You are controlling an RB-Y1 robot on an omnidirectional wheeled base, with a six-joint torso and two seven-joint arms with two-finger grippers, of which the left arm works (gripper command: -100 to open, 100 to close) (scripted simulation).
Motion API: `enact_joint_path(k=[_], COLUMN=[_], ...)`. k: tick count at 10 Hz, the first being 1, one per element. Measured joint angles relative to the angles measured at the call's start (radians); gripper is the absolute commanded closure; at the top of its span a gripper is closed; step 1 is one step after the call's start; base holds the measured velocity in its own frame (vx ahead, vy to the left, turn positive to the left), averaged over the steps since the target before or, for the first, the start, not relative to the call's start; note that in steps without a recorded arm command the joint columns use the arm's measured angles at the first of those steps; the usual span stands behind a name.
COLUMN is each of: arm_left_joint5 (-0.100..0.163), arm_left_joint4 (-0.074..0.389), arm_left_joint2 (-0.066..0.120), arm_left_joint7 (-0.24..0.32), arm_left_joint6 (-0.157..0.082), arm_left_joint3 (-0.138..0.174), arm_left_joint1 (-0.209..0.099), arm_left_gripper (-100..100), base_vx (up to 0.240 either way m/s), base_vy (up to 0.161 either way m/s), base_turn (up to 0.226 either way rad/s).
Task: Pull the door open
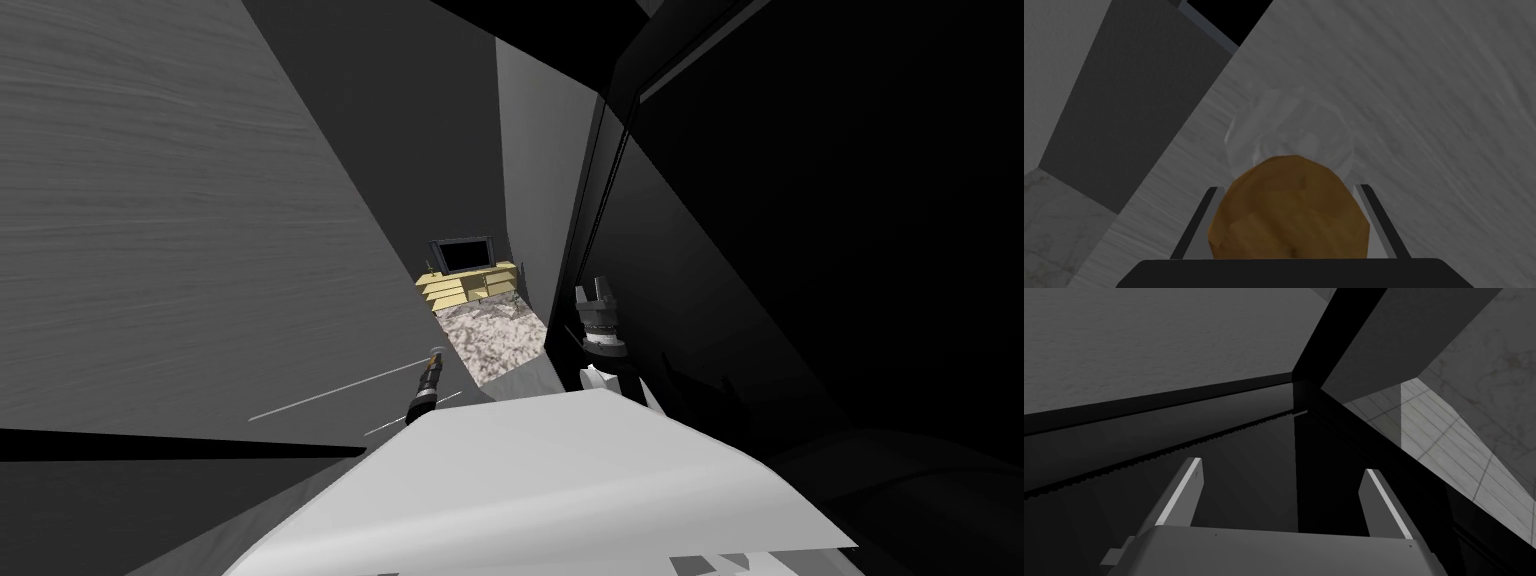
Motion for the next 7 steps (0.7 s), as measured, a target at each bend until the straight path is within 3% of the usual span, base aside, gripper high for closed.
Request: enact_joint_path(k=[7], arm_left_joint5=[0.057], arm_left_joint4=[0.020], arm_left_joint2=[0.013], arm_left_joint7=[0.171], arm_left_joint6=[-0.003], arm_left_joint3=[-0.031], arm_left_joint1=[-0.014], arm_left_gripper=[100], base_vx=[-0.038], base_vy=[0.009], base_turn=[-0.037])
